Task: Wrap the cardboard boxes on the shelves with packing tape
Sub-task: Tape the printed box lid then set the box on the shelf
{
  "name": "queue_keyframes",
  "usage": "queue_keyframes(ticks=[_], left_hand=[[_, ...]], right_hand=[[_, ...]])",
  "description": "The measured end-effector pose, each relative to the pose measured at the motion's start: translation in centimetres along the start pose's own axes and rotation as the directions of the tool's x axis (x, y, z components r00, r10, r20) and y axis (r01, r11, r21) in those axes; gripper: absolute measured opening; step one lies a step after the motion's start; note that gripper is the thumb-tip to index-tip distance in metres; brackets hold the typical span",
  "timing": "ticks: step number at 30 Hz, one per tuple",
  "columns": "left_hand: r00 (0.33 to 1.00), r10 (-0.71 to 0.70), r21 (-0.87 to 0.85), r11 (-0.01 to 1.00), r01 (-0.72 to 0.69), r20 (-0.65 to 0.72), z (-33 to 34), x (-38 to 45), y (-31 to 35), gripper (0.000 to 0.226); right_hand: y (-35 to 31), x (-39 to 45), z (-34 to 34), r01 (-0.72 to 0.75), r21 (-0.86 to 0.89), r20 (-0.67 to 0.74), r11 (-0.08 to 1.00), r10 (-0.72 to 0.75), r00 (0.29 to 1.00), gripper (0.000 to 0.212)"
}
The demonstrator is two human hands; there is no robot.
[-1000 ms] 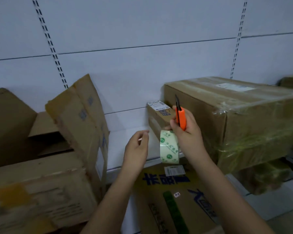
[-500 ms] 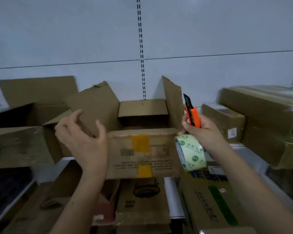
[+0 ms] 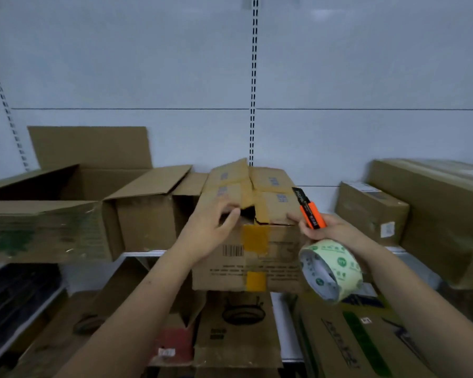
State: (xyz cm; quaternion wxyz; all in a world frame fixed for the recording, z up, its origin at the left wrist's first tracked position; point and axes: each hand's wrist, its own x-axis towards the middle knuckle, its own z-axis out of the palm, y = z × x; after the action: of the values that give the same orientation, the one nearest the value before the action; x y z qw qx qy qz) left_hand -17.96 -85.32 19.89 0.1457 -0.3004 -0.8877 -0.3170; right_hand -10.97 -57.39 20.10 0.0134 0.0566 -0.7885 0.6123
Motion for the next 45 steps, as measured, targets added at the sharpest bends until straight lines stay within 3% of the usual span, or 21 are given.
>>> queue_keyframes(ticks=[3, 7, 8, 10, 12, 14, 16, 17, 18, 21, 24, 27, 30, 32, 34, 36, 39, 41, 42, 45], left_hand=[[0.988, -0.005, 0.313, 0.949, -0.044, 0.155, 1.6, 1.3, 0.3, 0.047], [0.967, 0.081, 0.352, 0.921, -0.166, 0.244, 2.5, 3.6, 1.0, 0.067], [0.965, 0.081, 0.395, 0.901, -0.177, 0.248, 2.9, 3.9, 1.2, 0.067], [0.973, 0.069, 0.452, 0.877, -0.165, 0.221, 3.7, 3.8, 1.0, 0.070], [0.976, 0.106, 0.484, 0.855, -0.187, 0.190, 4.6, 2.9, 0.6, 0.072], [0.961, 0.236, 0.514, 0.812, -0.276, 0.143, 5.4, 1.7, 0.0, 0.067], [0.924, 0.348, 0.520, 0.765, -0.378, 0.160, 6.3, 0.5, -1.3, 0.063], [0.901, 0.390, 0.512, 0.744, -0.429, 0.189, 6.9, 0.1, -2.2, 0.061], [0.873, 0.444, 0.504, 0.718, -0.480, 0.199, 7.3, -0.3, -3.1, 0.058], [0.812, 0.555, 0.521, 0.647, -0.557, 0.178, 7.6, -0.4, -4.4, 0.054], [0.832, 0.550, 0.595, 0.646, -0.479, 0.073, 6.8, -0.4, -4.3, 0.055], [0.911, 0.397, 0.650, 0.723, -0.236, -0.111, 7.4, -2.0, -3.8, 0.067], [0.951, 0.133, 0.527, 0.849, 0.036, -0.278, 8.8, -3.6, -3.0, 0.085], [0.932, -0.065, 0.356, 0.913, 0.200, -0.357, 9.5, -4.1, -2.2, 0.101], [0.856, -0.261, 0.080, 0.941, 0.329, -0.446, 10.2, -4.8, -1.2, 0.115], [0.804, -0.430, -0.251, 0.901, 0.354, -0.411, 10.4, -5.4, -0.2, 0.122], [0.680, -0.662, -0.676, 0.660, 0.329, -0.315, 9.0, -5.5, -0.3, 0.099], [0.597, -0.765, -0.779, 0.520, 0.350, -0.243, 8.3, -4.4, -1.6, 0.093], [0.607, -0.767, -0.781, 0.503, 0.371, -0.206, 8.1, -4.0, -1.9, 0.100], [0.637, -0.732, -0.728, 0.571, 0.379, -0.242, 8.8, -3.7, -2.7, 0.102]], right_hand=[[0.3, 0.5, -1.0, -0.024, -0.001, 0.043, 1.000, 0.024, 0.999, 0.021], [-0.8, 1.9, -3.1, -0.060, -0.138, 0.217, 0.989, 0.089, 0.972, 0.003], [-1.2, 2.5, -3.9, -0.062, -0.175, 0.242, 0.983, 0.104, 0.965, 0.009], [-2.4, 3.6, -5.1, -0.050, -0.243, 0.259, 0.969, 0.114, 0.959, 0.015], [-3.1, 4.8, -6.6, -0.048, -0.201, 0.236, 0.979, 0.096, 0.967, 0.006], [-2.8, 6.4, -8.7, -0.094, -0.096, 0.189, 0.991, 0.111, 0.976, 0.034], [-2.2, 7.9, -10.6, -0.123, -0.038, 0.184, 0.992, 0.128, 0.974, 0.065], [-1.4, 8.4, -11.4, -0.142, -0.019, 0.177, 0.990, 0.143, 0.974, 0.070], [-0.5, 8.8, -12.1, -0.163, -0.011, 0.169, 0.987, 0.162, 0.972, 0.064], [1.6, 7.8, -12.0, -0.182, -0.067, 0.162, 0.981, 0.190, 0.968, 0.014], [2.9, 6.5, -10.5, -0.167, -0.094, 0.177, 0.982, 0.181, 0.967, 0.031], [3.0, 5.4, -8.8, -0.114, -0.252, 0.114, 0.961, 0.146, 0.983, 0.008], [2.6, 3.4, -7.2, -0.091, -0.243, 0.098, 0.966, 0.117, 0.988, 0.019], [2.7, 2.3, -6.8, -0.069, -0.259, 0.075, 0.963, 0.092, 0.993, 0.019], [3.2, 1.8, -6.9, -0.069, -0.244, 0.041, 0.967, 0.081, 0.996, 0.014], [3.6, 1.6, -6.5, -0.061, -0.191, 0.023, 0.980, 0.066, 0.998, 0.012], [3.9, 1.3, -5.6, -0.053, -0.107, -0.066, 0.993, 0.046, 0.997, 0.018], [3.9, 1.0, -4.9, -0.060, -0.075, -0.141, 0.995, 0.049, 0.989, 0.028], [3.9, 0.7, -4.6, -0.062, -0.047, -0.168, 0.997, 0.053, 0.984, 0.031], [3.0, -1.1, -3.7, -0.083, 0.125, -0.205, 0.989, 0.108, 0.973, 0.022]])
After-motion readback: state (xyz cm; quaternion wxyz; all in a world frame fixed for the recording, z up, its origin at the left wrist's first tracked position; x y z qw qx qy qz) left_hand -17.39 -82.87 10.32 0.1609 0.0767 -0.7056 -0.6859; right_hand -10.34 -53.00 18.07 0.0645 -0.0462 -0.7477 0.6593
